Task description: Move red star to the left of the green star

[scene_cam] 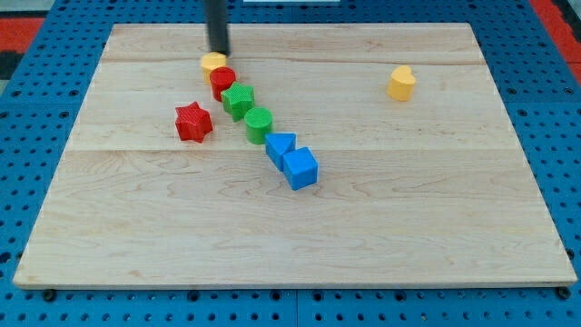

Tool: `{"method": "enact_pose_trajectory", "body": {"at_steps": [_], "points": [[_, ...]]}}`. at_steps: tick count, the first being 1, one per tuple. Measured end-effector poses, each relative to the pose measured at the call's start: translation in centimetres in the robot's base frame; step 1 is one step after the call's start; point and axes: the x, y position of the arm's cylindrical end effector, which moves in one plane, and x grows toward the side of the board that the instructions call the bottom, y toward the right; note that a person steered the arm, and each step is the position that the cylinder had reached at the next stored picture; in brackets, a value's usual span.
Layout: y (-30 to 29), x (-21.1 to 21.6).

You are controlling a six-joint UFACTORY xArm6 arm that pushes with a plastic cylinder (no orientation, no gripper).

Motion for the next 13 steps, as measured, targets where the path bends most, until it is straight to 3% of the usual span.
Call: {"method": "enact_pose_trajectory", "body": {"at_steps": [2,3,4,5,12,13], "points": [[-4.9,2.0],[-6.6,7.2],[-7.7,9.4],[-5.3,11.5],[-0.8,13.3],[-4.8,11.9]]}}
